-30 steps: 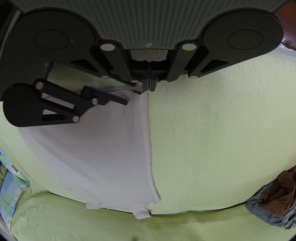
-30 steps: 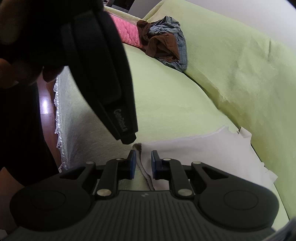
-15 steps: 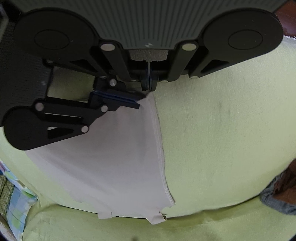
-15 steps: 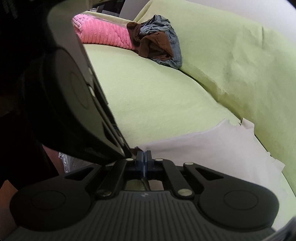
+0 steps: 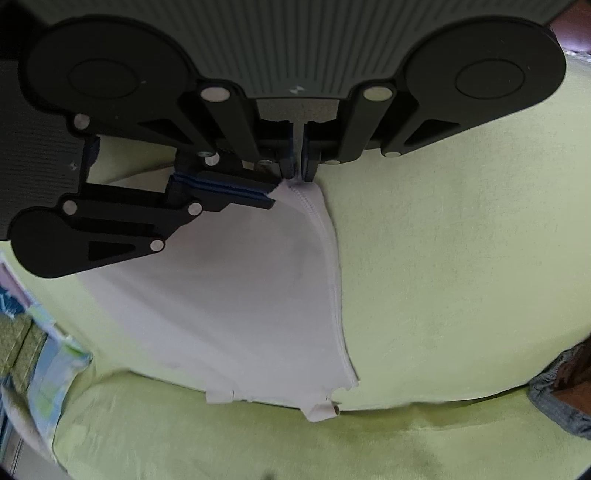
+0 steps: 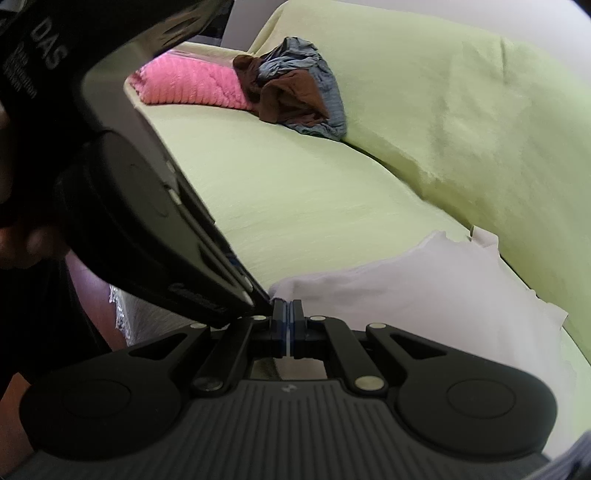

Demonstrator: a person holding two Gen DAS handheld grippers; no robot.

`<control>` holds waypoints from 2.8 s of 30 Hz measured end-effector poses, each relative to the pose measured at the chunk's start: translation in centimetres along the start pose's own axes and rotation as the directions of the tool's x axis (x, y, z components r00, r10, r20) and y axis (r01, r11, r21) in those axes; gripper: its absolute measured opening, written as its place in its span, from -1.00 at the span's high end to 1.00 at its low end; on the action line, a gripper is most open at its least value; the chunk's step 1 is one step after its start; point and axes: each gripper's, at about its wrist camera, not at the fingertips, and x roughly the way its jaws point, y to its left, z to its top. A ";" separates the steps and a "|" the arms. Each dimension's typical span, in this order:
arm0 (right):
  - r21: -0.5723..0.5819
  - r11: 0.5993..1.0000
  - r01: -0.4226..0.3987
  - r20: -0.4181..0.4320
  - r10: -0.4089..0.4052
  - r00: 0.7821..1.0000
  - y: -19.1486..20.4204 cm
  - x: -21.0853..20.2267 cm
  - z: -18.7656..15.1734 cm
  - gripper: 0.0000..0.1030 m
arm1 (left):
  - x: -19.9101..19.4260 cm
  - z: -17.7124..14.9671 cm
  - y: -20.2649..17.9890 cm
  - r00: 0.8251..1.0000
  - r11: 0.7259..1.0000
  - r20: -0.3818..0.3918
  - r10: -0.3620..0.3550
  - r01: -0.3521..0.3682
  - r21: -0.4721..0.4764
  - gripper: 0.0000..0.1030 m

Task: Fold clothes

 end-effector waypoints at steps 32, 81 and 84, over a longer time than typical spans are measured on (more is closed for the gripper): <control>0.193 0.976 -0.106 -0.048 0.117 0.992 -1.7 -0.4 -1.8 0.96 | 3.2 1.7 3.8 0.991 0.976 -0.039 -0.129 0.119 -0.181 0.04; 0.444 0.892 -0.080 -0.088 0.132 0.987 -4.9 -5.1 -5.0 0.44 | 0.9 -4.8 -7.2 0.968 0.409 0.151 0.199 -0.222 0.885 0.22; 0.488 0.868 -0.086 -0.078 0.142 0.987 -5.0 -5.4 -5.7 0.43 | 1.7 -6.2 -7.7 0.955 0.210 0.204 0.216 -0.249 0.945 0.22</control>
